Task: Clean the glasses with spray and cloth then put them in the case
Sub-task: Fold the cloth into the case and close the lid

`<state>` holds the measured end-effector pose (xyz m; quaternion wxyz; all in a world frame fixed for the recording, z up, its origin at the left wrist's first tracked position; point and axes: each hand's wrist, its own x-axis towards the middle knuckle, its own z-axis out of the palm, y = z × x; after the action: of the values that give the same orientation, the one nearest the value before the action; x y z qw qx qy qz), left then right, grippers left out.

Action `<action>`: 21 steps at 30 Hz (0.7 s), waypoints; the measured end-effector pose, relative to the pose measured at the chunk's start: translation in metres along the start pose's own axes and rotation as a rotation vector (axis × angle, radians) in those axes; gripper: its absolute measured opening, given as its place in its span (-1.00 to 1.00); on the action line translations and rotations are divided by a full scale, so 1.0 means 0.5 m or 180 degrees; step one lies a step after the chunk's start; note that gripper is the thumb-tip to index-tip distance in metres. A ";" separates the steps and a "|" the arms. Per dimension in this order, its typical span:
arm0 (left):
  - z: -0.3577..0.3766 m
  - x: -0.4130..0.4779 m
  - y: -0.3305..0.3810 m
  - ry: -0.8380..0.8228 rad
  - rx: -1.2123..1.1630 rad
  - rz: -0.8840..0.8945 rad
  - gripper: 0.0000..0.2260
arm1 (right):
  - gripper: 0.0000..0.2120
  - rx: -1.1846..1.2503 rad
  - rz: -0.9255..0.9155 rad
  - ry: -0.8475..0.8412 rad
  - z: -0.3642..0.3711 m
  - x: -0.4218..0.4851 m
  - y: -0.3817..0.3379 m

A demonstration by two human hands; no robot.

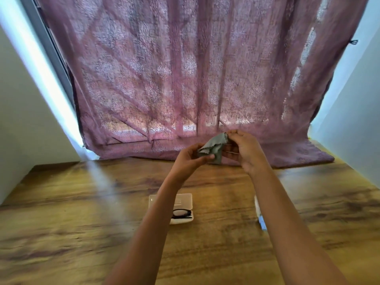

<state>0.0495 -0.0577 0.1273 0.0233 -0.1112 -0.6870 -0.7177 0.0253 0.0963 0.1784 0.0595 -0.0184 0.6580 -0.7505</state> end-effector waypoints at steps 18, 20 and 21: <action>0.013 0.042 0.062 0.1097 -0.0733 -0.0513 -0.89 | -0.72 0.0093 0.0343 -0.0159 0.003 0.032 -0.008; 0.018 0.046 0.065 0.1143 -0.0930 -0.0479 -0.86 | -0.63 -0.0071 0.0360 -0.0269 0.001 0.030 -0.004; 0.021 0.047 0.067 0.1143 -0.1020 -0.0458 -0.85 | -0.61 -0.0132 0.0403 -0.0356 0.001 0.028 -0.002</action>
<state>0.0343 -0.0465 0.1648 0.0759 0.0651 -0.5554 -0.8255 0.0111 0.0942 0.1786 0.1431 -0.0199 0.6688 -0.7293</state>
